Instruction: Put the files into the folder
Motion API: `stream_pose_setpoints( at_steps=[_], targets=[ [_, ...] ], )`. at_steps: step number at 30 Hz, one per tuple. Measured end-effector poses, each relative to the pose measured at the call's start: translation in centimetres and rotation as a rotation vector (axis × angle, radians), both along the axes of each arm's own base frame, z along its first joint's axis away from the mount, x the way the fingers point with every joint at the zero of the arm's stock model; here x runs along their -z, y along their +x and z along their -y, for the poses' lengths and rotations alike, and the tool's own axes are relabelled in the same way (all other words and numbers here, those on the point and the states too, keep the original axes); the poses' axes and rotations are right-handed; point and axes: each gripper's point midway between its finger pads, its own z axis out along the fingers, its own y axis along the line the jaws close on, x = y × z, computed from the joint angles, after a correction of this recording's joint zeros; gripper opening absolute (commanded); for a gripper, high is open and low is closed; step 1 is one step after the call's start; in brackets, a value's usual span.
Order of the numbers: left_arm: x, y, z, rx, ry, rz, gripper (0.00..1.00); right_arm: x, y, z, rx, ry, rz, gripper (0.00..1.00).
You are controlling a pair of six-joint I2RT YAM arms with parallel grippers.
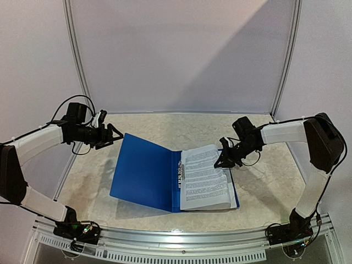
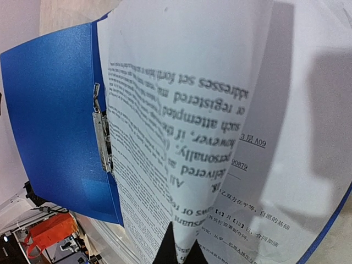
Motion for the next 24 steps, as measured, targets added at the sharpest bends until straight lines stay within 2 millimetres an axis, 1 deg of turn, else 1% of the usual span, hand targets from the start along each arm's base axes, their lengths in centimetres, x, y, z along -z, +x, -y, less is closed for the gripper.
stream_pose_setpoints(
  at_steps=[2, 3, 4, 6, 7, 9, 10, 12, 13, 24],
  targets=[
    [0.0, 0.0, 0.0, 0.0, 0.0, 0.0, 0.8, 0.0, 0.0, 0.0, 0.0, -0.002, 0.002, 0.13],
    [0.0, 0.0, 0.0, 0.0, 0.0, 0.0, 0.8, 0.0, 0.1, 0.1, 0.0, -0.005, 0.003, 0.18],
    [0.0, 0.0, 0.0, 0.0, 0.0, 0.0, 0.8, 0.1, 0.1, 0.1, 0.001, -0.007, 0.004, 0.24],
    [0.0, 0.0, 0.0, 0.0, 0.0, 0.0, 0.8, 0.1, 0.1, 0.2, 0.0, -0.015, 0.008, 0.42],
    [0.0, 0.0, 0.0, 0.0, 0.0, 0.0, 0.8, 0.0, 0.2, 0.2, 0.003, -0.018, 0.006, 0.48],
    [0.0, 0.0, 0.0, 0.0, 0.0, 0.0, 0.8, 0.0, 0.2, 0.3, 0.0, -0.026, 0.008, 0.56],
    [0.0, 0.0, 0.0, 0.0, 0.001, 0.001, 0.8, 0.1, 0.2, 0.4, 0.0, -0.032, 0.009, 0.65],
    [0.0, 0.0, 0.0, 0.001, 0.001, 0.001, 0.8, 0.1, 0.1, 0.6, 0.001, -0.048, 0.003, 0.94],
    [0.0, 0.0, 0.0, 0.001, 0.001, 0.001, 0.8, 0.1, 0.1, 0.7, 0.001, -0.056, 0.001, 0.98],
    [0.0, 0.0, 0.0, 0.001, 0.001, 0.001, 0.8, -0.9, 0.9, 2.5, 0.015, -0.211, 0.034, 0.99]
  ],
)
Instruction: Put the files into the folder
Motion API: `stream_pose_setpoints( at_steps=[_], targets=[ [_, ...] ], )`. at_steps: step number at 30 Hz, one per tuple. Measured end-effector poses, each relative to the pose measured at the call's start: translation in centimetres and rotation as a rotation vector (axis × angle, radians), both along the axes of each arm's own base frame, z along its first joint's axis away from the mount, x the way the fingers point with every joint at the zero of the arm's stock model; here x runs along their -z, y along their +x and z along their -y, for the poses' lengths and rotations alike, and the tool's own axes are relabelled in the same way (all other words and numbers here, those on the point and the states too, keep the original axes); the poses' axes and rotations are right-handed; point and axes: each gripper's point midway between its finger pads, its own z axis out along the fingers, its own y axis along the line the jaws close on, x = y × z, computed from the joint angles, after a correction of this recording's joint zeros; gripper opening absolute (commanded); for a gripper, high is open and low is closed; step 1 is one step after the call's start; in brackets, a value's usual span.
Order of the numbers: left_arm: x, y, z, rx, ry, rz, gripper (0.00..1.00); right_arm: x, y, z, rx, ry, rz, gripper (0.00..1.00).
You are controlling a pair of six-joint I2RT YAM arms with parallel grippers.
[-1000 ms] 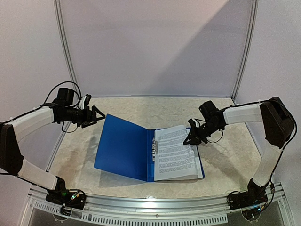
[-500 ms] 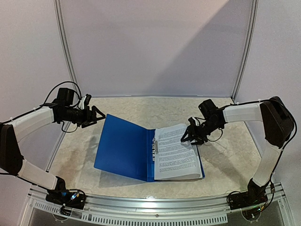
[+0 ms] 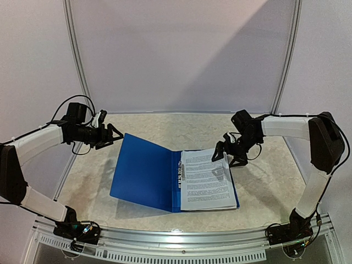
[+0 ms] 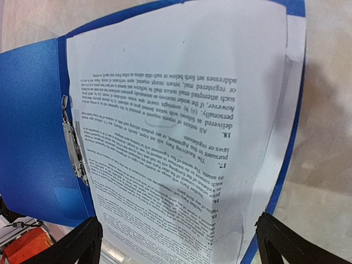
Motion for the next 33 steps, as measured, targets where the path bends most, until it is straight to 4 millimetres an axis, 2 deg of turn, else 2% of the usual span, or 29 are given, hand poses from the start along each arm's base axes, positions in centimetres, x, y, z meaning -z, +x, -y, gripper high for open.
stream_pose_setpoints(
  at_steps=[3, 4, 7, 10, 14, 18, 26, 33],
  targets=[
    [0.0, 0.0, 0.0, 0.0, 0.0, 0.0, 0.8, -0.5, 0.5, 1.0, 0.007, -0.073, 0.026, 0.98],
    [0.0, 0.0, 0.0, 0.0, 0.0, 0.0, 0.8, -0.6, 0.7, 1.4, 0.01, -0.099, 0.038, 0.95],
    [0.0, 0.0, 0.0, 0.001, 0.001, 0.001, 0.8, -1.3, 0.8, 2.2, 0.005, -0.151, 0.079, 0.59],
    [0.0, 0.0, 0.0, 0.001, 0.001, 0.001, 0.8, -2.3, 0.3, 1.5, -0.022, -0.14, 0.114, 0.29],
    [0.0, 0.0, 0.0, 0.001, 0.002, 0.001, 0.8, -2.3, -1.1, -0.5, -0.074, -0.125, 0.123, 0.06],
    [0.0, 0.0, 0.0, 0.002, 0.002, 0.001, 0.81, -0.5, -2.2, -1.0, -0.096, -0.138, 0.084, 0.01],
    [0.0, 0.0, 0.0, 0.002, 0.002, 0.002, 0.81, 4.8, -2.6, -0.2, -0.091, -0.212, -0.007, 0.0],
    [0.0, 0.0, 0.0, 0.004, 0.003, 0.003, 0.8, 5.2, -2.1, -0.9, -0.094, -0.185, -0.008, 0.0]
  ],
)
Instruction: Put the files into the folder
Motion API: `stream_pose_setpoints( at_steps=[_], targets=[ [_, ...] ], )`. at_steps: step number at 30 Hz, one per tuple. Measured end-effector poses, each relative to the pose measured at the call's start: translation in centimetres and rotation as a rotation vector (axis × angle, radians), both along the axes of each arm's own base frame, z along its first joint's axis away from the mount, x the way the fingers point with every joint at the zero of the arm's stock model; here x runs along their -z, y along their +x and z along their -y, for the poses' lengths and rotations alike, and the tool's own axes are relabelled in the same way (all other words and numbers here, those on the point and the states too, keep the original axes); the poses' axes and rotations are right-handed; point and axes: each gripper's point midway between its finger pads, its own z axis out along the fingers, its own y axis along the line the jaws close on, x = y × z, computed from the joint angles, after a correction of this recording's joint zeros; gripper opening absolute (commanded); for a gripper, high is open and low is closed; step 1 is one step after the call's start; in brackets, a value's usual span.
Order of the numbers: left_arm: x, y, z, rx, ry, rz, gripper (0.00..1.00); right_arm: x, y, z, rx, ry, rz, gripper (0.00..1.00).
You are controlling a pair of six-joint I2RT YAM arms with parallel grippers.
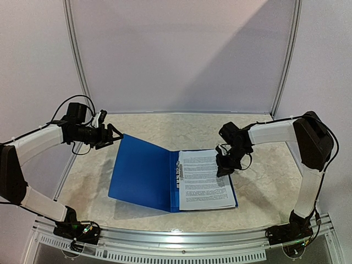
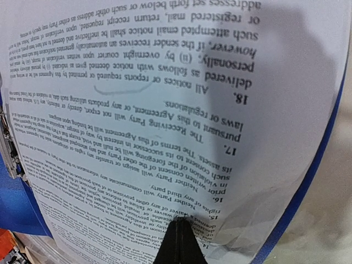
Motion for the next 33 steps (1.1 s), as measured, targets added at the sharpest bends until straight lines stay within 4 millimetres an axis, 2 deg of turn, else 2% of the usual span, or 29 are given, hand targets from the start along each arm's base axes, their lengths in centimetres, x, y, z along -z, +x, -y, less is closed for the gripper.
stream_pose_setpoints(
  at_steps=[4, 8, 10, 13, 18, 21, 26, 29, 30, 33],
  targets=[
    [0.0, 0.0, 0.0, 0.0, 0.0, 0.0, 0.8, 0.0, 0.0, 0.0, 0.001, 0.0, 0.0, 0.04],
    [0.0, 0.0, 0.0, 0.0, 0.0, 0.0, 0.81, -0.5, 0.2, -0.2, 0.005, 0.003, 0.001, 0.16],
    [0.0, 0.0, 0.0, 0.0, 0.0, 0.0, 0.8, -1.3, 0.7, -0.7, -0.005, 0.024, 0.011, 0.22],
    [0.0, 0.0, 0.0, 0.0, 0.0, 0.0, 0.81, -3.8, 1.7, -2.5, -0.026, 0.092, 0.048, 0.26],
    [0.0, 0.0, 0.0, 0.0, 0.0, 0.001, 0.81, -9.9, 3.0, -7.0, -0.114, 0.253, 0.163, 0.27],
    [0.0, 0.0, 0.0, 0.0, 0.0, 0.001, 0.81, -11.3, 2.7, -8.4, -0.145, 0.295, 0.185, 0.3],
    [0.0, 0.0, 0.0, 0.0, 0.0, 0.001, 0.81, -10.5, 0.6, -8.9, -0.247, 0.261, 0.234, 0.38],
    [0.0, 0.0, 0.0, 0.0, 0.0, 0.001, 0.81, -10.9, -2.8, -9.1, -0.417, 0.215, 0.355, 0.45],
    [0.0, 0.0, 0.0, 0.0, 0.0, 0.001, 0.81, -11.4, -3.8, -8.8, -0.486, 0.208, 0.417, 0.5],
    [0.0, 0.0, 0.0, 0.0, 0.0, 0.001, 0.81, -13.2, -7.3, -10.0, -0.653, 0.243, 0.53, 0.61]
  ],
)
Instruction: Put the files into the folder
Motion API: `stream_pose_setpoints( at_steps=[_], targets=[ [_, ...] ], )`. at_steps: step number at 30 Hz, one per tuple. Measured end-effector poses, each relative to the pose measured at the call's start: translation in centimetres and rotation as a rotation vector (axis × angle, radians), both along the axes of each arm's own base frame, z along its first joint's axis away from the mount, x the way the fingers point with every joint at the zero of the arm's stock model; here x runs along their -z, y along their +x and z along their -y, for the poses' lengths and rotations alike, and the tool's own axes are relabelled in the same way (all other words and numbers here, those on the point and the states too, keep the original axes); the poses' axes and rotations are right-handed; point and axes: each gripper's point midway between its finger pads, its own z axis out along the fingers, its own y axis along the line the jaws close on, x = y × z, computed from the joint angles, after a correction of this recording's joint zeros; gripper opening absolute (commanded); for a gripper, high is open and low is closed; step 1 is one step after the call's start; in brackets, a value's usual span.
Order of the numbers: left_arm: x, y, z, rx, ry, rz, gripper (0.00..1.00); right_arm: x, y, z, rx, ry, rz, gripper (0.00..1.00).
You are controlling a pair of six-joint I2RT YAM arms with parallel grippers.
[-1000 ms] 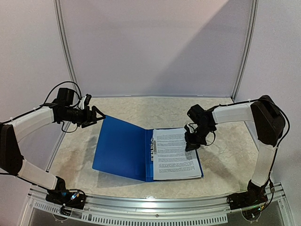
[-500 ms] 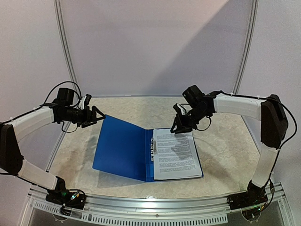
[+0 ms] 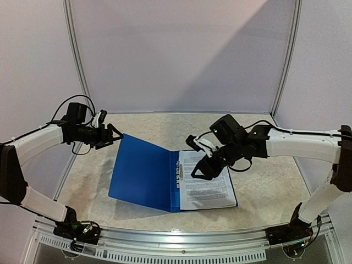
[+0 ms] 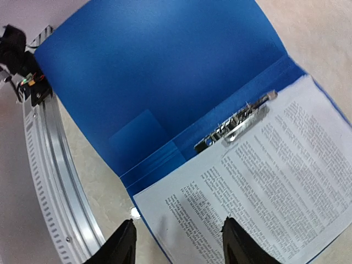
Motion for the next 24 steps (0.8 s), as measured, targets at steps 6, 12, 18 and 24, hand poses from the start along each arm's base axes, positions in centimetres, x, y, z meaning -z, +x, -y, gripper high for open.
stream_pose_setpoints(
  at_steps=[6, 12, 18, 24],
  targets=[
    [0.0, 0.0, -0.1, -0.002, 0.003, 0.001, 0.81, -2.6, 1.4, -0.8, -0.102, 0.025, 0.268, 0.79],
    [0.1, 0.0, -0.1, -0.004, 0.005, 0.002, 0.8, -4.2, 4.9, -4.1, -0.124, -0.02, 0.39, 0.7],
    [0.6, 0.0, -0.1, -0.005, 0.007, -0.011, 0.8, -3.1, 9.0, -9.2, -0.022, -0.007, 0.316, 0.44],
    [0.8, 0.1, -0.1, -0.005, 0.007, -0.016, 0.8, 3.9, 8.8, -8.8, 0.037, -0.125, 0.152, 0.33]
  ],
)
